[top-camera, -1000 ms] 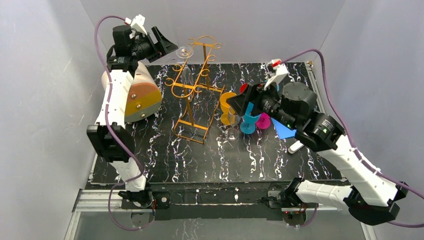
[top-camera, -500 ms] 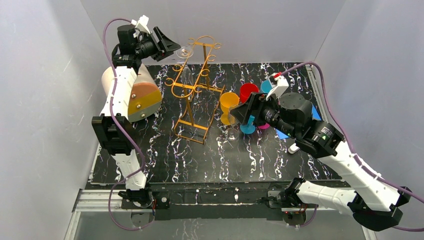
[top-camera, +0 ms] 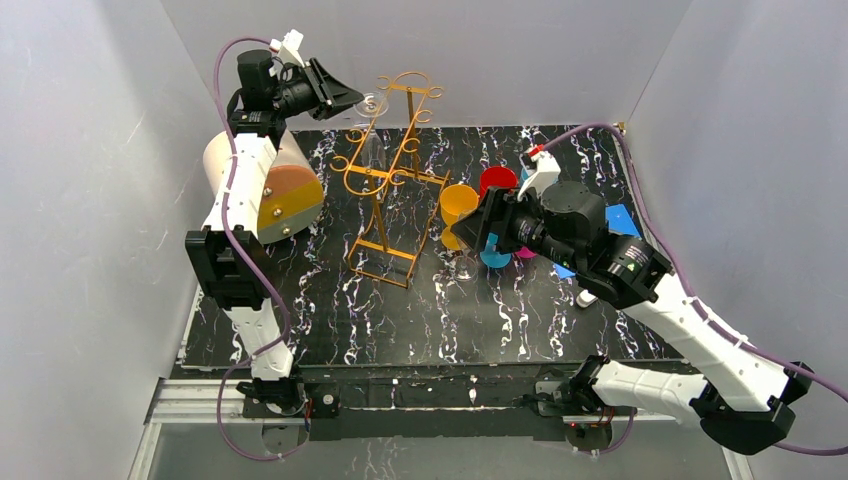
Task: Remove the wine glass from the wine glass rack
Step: Pick up the wine glass from the wine rack.
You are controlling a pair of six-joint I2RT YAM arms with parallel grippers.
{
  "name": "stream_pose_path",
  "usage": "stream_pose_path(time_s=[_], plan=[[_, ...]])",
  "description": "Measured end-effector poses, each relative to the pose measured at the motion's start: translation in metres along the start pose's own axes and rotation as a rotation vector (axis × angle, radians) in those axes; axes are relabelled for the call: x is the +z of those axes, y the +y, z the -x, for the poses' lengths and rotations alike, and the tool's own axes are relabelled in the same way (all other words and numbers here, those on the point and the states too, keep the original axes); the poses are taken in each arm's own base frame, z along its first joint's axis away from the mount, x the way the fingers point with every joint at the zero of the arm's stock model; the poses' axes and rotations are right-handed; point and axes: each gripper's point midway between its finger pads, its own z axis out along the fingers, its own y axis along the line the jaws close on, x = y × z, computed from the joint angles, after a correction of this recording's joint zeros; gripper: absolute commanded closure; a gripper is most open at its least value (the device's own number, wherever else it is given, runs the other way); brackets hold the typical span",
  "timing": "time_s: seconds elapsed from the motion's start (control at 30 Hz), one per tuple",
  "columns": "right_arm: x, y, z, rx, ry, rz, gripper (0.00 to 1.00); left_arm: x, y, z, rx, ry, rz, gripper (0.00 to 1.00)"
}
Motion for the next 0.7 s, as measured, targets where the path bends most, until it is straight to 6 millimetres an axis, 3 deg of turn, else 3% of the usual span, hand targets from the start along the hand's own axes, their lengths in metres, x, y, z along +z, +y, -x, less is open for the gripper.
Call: stream_pose_path(time_s=[0.07,0.3,0.5,0.67,0.7], plan=[[0.001,0.000,-0.002,0.000,0.008,0.003,0.17,0.001,-0.001,-0.001,-0.001,0.003,-0.002,0.85],[0.002,0.001,-0.002,-0.001,0.010,0.004,0.17,0.001,0.003,-0.006,0.001,0.018,0.012,0.75],[0.001,0.000,-0.002,-0.005,0.009,0.003,0.16,0.005,0.009,-0.011,-0.007,0.038,0.017,0.81],[0.001,0.000,-0.002,-0.010,0.010,0.004,0.16,0.007,0.007,-0.011,-0.016,0.045,0.001,1.00],[0.001,0.000,-0.002,-0.013,0.010,0.004,0.16,0.007,0.006,-0.011,-0.020,0.045,-0.002,1.00]])
